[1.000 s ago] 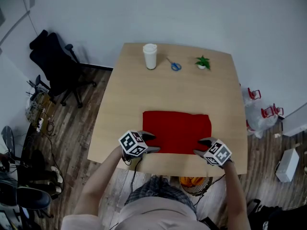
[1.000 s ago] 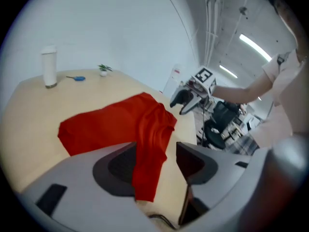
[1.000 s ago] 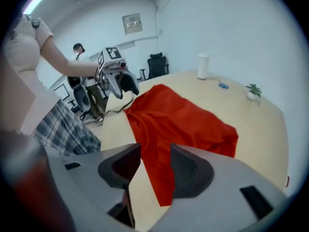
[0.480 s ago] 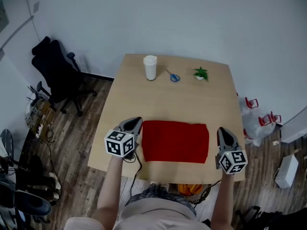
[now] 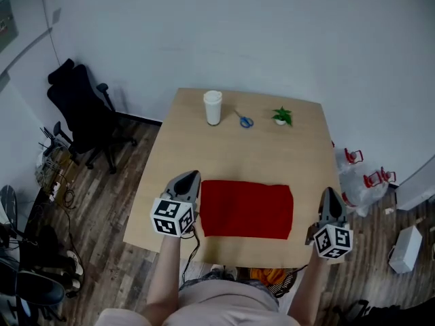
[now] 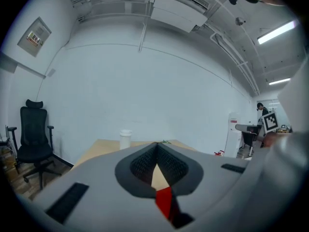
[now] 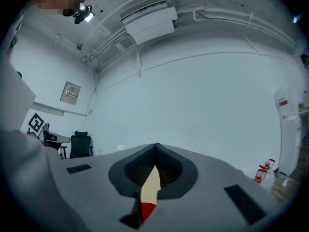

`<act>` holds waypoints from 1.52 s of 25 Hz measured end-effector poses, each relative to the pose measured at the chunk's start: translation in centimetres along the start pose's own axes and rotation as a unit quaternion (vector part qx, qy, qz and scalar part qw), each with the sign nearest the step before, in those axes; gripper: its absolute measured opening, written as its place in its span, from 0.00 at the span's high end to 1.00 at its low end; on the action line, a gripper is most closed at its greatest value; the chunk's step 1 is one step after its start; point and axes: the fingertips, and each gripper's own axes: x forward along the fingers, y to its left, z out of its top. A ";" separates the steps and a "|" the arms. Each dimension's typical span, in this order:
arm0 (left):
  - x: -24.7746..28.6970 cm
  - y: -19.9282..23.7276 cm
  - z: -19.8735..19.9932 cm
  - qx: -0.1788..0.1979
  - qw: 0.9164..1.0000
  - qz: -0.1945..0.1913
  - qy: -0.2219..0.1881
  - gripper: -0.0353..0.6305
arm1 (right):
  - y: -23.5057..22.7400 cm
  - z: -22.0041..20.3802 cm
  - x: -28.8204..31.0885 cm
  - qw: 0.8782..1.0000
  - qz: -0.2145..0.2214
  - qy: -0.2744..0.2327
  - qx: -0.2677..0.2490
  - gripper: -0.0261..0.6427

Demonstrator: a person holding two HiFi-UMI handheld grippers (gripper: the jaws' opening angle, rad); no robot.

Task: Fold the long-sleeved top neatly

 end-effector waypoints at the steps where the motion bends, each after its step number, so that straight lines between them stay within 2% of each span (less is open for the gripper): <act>1: -0.1 -0.1 0.1 0.001 1.000 0.001 -0.003 0.94 | -0.2 -0.1 -0.2 1.000 -0.003 0.001 -0.001 0.95; 10: -0.2 0.3 0.7 0.002 1.000 0.020 -0.011 0.94 | -1.0 -1.1 -0.8 1.000 -0.022 0.012 -0.009 0.95; 38: 0.1 0.2 1.0 -0.005 1.000 0.018 -0.008 0.94 | -1.0 -1.6 -0.8 1.000 -0.021 0.019 0.000 0.95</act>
